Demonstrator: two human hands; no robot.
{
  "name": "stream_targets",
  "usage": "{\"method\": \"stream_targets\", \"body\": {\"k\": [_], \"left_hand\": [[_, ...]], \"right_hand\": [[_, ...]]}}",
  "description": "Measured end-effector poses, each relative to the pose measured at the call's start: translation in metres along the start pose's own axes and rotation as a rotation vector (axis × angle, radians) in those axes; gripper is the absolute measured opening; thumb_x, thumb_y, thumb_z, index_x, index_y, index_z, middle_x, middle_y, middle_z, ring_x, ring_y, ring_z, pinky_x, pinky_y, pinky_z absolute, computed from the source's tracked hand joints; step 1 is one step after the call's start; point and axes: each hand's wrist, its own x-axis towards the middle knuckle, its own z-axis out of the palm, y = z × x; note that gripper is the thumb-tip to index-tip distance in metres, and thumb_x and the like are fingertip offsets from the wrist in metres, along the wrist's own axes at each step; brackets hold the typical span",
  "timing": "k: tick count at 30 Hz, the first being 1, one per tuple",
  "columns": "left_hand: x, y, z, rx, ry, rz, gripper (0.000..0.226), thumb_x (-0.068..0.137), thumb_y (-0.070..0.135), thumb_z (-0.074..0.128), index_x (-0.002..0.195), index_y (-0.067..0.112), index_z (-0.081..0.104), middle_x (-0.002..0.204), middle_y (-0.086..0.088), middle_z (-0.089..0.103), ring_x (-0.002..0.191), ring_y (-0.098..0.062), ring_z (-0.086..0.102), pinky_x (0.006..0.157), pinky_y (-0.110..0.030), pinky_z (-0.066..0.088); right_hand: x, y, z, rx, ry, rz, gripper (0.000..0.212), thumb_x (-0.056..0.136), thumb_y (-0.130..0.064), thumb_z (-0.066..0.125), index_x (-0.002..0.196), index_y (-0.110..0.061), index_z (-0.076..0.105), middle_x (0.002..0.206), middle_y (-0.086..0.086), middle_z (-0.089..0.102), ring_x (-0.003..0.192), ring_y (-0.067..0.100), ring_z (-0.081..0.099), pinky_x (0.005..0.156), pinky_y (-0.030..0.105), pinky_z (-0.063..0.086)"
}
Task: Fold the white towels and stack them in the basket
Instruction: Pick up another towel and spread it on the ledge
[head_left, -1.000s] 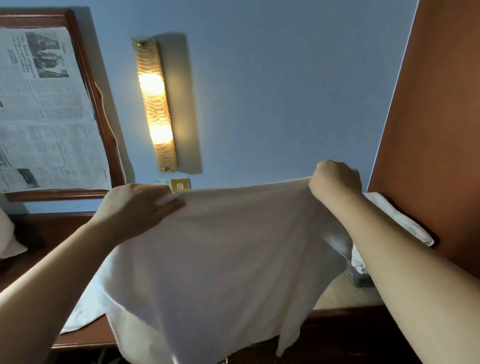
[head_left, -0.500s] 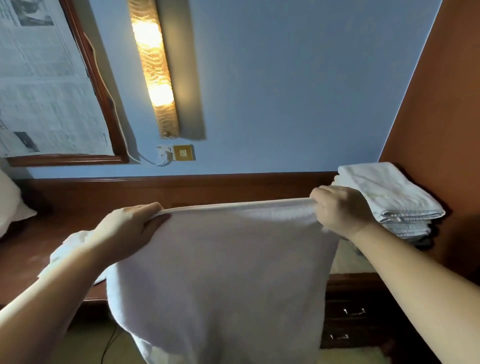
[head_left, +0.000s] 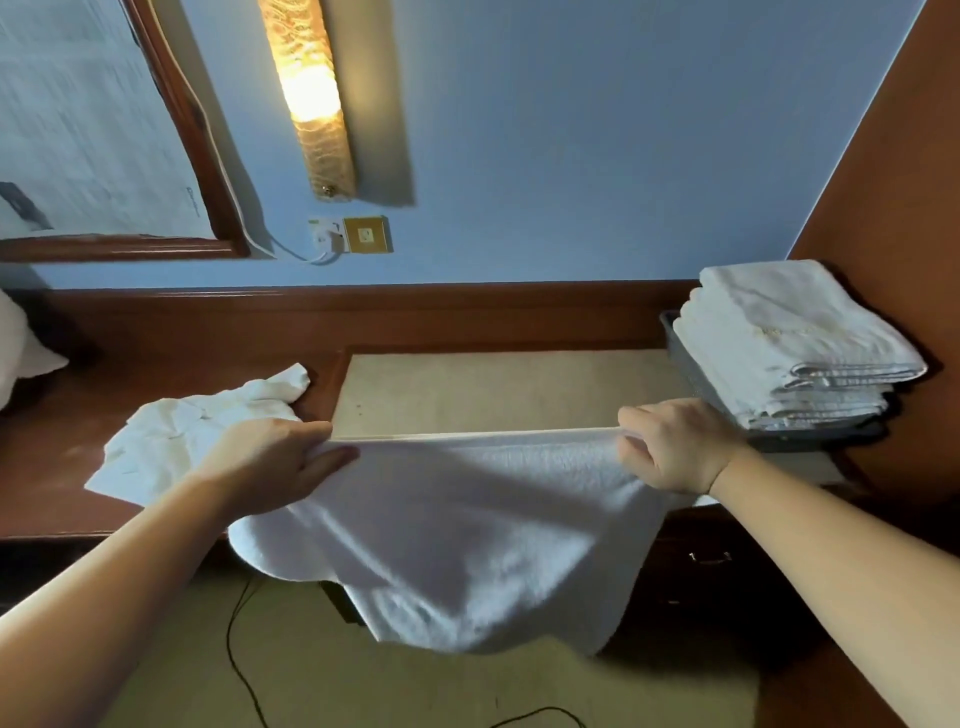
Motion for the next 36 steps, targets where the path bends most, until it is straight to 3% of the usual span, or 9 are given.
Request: {"method": "stream_targets", "body": {"k": [7,11,15,18,22,25,28,32,36], "left_hand": [[0.007,-0.021,0.042,0.017,-0.041,-0.06,0.063,0.09,0.084,0.026,0.066,0.027,0.035,0.051,0.01,0.048,0.047,-0.019,0.052,0.044,-0.027,0.029],[0.025,-0.034,0.065,0.059,-0.042,0.01,0.052,0.096,0.072,0.032,0.073,0.026,0.032,0.045,0.008,0.031,0.035,-0.026,0.043,0.04,-0.025,0.025],[0.057,-0.041,0.084,0.057,-0.073,0.001,0.051,0.099,0.065,0.05,0.075,0.022,0.035,0.05,0.018,0.009,0.038,-0.021,0.021,0.043,-0.022,0.017],[0.089,-0.05,0.108,0.066,-0.193,-0.06,0.043,0.097,0.063,0.052,0.081,0.025,0.041,0.052,0.014,0.03,0.045,-0.018,0.034,0.046,-0.03,0.03],[0.136,-0.061,0.143,0.036,-0.225,-0.129,0.053,0.092,0.067,0.053,0.076,0.018,0.041,0.05,0.01,0.037,0.042,-0.017,0.031,0.044,-0.03,0.026],[0.162,-0.072,0.178,0.045,-0.308,-0.215,0.059,0.091,0.078,0.043,0.079,0.02,0.043,0.061,0.004,0.053,0.055,-0.025,0.048,0.048,-0.034,0.032],[0.193,-0.083,0.206,0.108,-0.376,-0.234,0.062,0.088,0.082,0.039,0.078,0.021,0.043,0.058,0.003,0.054,0.053,-0.023,0.05,0.047,-0.033,0.033],[0.227,-0.096,0.245,0.14,-0.493,-0.274,0.064,0.088,0.086,0.03,0.081,0.024,0.042,0.068,0.004,0.059,0.066,-0.025,0.061,0.052,-0.034,0.036],[0.261,-0.119,0.287,0.142,-0.562,-0.272,0.065,0.087,0.088,0.028,0.079,0.024,0.041,0.065,0.006,0.055,0.059,-0.021,0.053,0.051,-0.033,0.034]], "right_hand": [[0.006,0.009,0.041,-0.02,-0.137,0.068,0.029,0.092,-0.049,0.036,0.074,-0.026,0.039,0.058,-0.003,0.055,0.048,0.032,0.055,0.045,0.031,0.04],[0.016,0.018,0.065,-0.076,-0.306,0.19,0.039,0.096,-0.06,0.022,0.087,-0.028,0.042,0.075,-0.001,0.066,0.071,0.034,0.066,0.057,0.036,0.038],[0.034,0.03,0.082,-0.12,-0.469,0.276,0.035,0.106,-0.06,0.029,0.096,-0.029,0.042,0.095,0.001,0.07,0.093,0.032,0.069,0.066,0.038,0.035],[0.056,0.053,0.098,-0.106,-0.578,0.344,0.037,0.106,-0.063,0.03,0.092,-0.03,0.04,0.101,0.002,0.07,0.098,0.031,0.067,0.069,0.038,0.034],[0.083,0.101,0.146,-0.043,-0.579,0.45,0.053,0.092,-0.086,0.016,0.081,-0.039,0.039,0.084,-0.003,0.059,0.082,0.031,0.059,0.07,0.042,0.048],[0.11,0.127,0.179,-0.053,-0.58,0.38,0.057,0.095,-0.081,0.019,0.086,-0.032,0.047,0.091,0.002,0.068,0.088,0.033,0.065,0.069,0.04,0.044],[0.129,0.152,0.212,-0.073,-0.657,0.358,0.053,0.101,-0.073,0.025,0.089,-0.028,0.05,0.096,0.004,0.069,0.095,0.032,0.065,0.068,0.039,0.041],[0.153,0.184,0.266,-0.104,-0.792,0.372,0.06,0.097,-0.079,0.025,0.094,-0.028,0.056,0.103,0.002,0.069,0.102,0.029,0.065,0.07,0.038,0.04],[0.18,0.206,0.314,-0.083,-0.882,0.393,0.067,0.095,-0.083,0.023,0.102,-0.029,0.062,0.103,-0.001,0.068,0.104,0.026,0.065,0.072,0.037,0.042]]}}
